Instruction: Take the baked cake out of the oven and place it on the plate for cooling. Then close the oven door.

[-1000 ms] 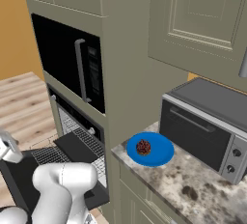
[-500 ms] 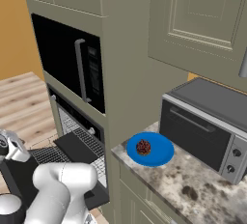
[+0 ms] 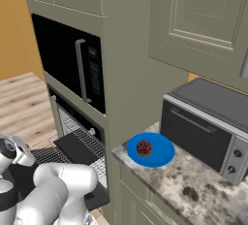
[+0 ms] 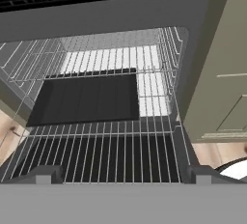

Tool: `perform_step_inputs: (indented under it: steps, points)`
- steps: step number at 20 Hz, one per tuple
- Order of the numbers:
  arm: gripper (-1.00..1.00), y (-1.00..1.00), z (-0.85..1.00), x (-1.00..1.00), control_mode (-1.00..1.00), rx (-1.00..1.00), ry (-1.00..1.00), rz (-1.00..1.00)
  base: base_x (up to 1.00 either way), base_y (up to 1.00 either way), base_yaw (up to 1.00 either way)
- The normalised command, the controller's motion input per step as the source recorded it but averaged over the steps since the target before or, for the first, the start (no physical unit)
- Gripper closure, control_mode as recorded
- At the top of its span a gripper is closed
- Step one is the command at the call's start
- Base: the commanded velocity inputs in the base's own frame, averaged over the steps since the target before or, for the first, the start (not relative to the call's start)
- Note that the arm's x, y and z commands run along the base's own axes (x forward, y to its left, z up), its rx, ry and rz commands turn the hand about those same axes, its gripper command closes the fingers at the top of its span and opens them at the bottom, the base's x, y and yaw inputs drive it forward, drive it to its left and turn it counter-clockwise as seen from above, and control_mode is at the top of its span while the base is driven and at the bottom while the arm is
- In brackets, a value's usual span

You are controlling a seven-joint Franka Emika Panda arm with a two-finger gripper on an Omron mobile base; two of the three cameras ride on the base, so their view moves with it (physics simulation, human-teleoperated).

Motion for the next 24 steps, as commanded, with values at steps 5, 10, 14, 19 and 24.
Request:
perform_step_inputs:
  steps: [5, 10, 14, 19, 24]
  points:
    - [-1.00, 0.09, -0.45, 0.11, -1.00, 0.00, 0.00, 0.00, 0.00, 0.00, 0.00]
    - [-1.00, 0.18, -0.28, 0.17, -1.00, 0.00, 0.00, 0.00, 0.00, 0.00, 0.00]
    - [-1.00, 0.18, -0.27, 0.18, -1.00, 0.00, 0.00, 0.00, 0.00, 0.00, 0.00]
    - [-1.00, 0.10, -0.24, 0.20, -1.00, -0.03, -0.02, 0.00, 0.00, 0.00, 0.00]
    - [-1.00, 0.03, -0.36, 0.12, -1.00, -0.03, -0.05, 0.00, 0.00, 0.00, 0.00]
